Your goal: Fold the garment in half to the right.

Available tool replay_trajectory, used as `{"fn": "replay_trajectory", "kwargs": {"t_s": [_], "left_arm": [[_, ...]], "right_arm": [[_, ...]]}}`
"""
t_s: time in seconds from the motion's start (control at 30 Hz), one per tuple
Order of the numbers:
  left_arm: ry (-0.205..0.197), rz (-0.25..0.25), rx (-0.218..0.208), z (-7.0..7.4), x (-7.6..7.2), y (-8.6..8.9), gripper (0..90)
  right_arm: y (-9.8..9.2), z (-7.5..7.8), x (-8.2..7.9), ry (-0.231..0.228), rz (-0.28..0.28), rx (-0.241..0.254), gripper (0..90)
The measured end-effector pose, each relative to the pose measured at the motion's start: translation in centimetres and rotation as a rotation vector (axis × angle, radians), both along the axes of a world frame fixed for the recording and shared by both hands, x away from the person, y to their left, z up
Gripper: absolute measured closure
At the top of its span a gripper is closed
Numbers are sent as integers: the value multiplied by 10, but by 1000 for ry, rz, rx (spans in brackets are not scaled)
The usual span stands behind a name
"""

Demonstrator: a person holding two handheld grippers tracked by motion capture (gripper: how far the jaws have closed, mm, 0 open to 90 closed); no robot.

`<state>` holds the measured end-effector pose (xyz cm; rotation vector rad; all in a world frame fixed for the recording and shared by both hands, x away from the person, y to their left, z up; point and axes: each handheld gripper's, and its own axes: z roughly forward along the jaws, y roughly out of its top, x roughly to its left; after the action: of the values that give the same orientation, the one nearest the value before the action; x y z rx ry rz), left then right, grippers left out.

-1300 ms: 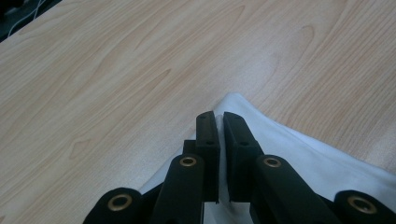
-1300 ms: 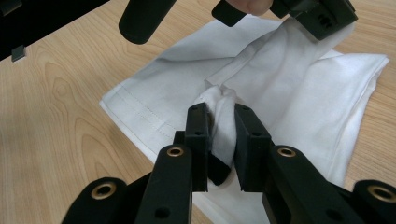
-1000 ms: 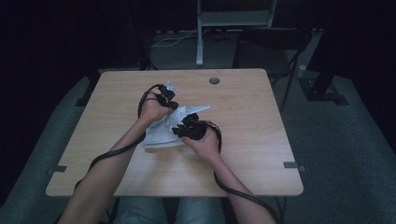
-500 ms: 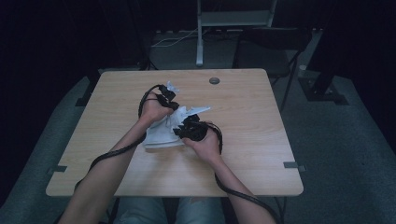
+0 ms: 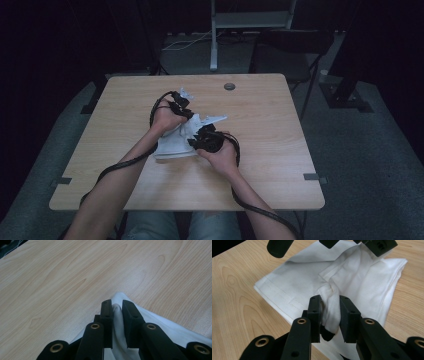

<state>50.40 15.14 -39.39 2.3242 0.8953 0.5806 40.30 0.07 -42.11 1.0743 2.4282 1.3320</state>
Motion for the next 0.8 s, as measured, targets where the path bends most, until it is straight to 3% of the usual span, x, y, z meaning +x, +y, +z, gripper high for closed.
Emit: {"fn": "replay_trajectory", "kwargs": {"t_s": [0.8], "left_arm": [[-11,-6,-15,-2,0,-6,743]], "right_arm": [[-5,-1,-1,-9,-22,-13,696]]}}
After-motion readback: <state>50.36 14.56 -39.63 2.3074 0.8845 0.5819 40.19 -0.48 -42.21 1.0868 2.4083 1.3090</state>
